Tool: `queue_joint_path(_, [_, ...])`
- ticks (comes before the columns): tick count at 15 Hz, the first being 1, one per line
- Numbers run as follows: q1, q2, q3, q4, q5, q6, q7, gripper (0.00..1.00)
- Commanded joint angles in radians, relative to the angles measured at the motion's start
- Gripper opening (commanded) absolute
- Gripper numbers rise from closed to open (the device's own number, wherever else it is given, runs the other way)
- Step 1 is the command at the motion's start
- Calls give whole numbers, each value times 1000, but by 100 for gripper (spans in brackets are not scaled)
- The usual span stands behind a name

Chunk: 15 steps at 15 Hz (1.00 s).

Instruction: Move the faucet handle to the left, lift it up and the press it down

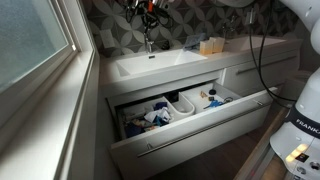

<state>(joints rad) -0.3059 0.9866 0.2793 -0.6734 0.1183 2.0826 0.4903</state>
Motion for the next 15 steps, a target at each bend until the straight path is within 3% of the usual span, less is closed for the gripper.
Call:
queue_joint_path(1, [-7, 4, 14, 31, 13, 17, -18, 0])
queue_joint_path(3, [-18, -50, 10, 2, -1, -2, -48, 0])
queue_joint_path(4, [-30, -78, 15, -12, 0, -52, -79, 26])
queue_joint_path(6, [-49, -146, -13, -42, -36, -220, -118, 32])
queue_joint_path(10, [-83, -250, -24, -34, -57, -524, -222, 60])
queue_joint_path(15, [-44, -357, -84, -44, -218, -752, -255, 95])
